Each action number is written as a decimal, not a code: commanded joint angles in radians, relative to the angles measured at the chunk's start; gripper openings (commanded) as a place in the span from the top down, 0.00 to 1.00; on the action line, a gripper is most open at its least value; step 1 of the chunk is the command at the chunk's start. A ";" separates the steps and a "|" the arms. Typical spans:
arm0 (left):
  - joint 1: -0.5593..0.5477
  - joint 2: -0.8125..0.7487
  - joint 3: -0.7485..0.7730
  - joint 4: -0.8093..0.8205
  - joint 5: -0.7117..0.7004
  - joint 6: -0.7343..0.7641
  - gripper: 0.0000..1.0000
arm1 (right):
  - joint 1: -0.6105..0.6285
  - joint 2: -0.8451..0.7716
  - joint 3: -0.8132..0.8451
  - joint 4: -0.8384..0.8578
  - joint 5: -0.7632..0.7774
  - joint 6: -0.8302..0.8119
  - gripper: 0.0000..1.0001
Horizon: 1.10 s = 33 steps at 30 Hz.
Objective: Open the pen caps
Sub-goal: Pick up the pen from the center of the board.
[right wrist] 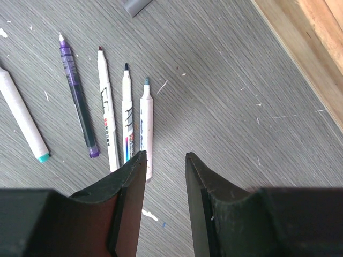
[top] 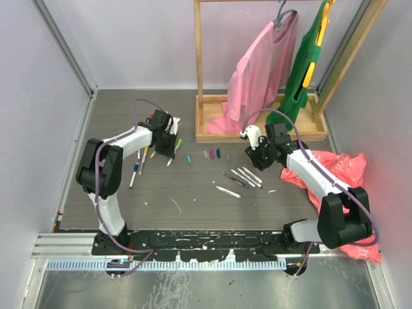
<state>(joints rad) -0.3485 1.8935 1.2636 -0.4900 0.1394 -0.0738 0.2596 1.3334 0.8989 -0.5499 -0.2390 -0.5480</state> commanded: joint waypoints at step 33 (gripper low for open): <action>-0.728 -0.731 -0.752 1.399 -0.406 -0.405 1.00 | -0.093 -0.330 0.008 0.245 -0.873 0.343 0.40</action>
<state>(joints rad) -1.0100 1.1305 0.5266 0.6327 -0.0715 -0.5079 0.2012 1.0126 0.9085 -0.4679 -0.8772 -0.3618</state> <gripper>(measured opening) 0.032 0.587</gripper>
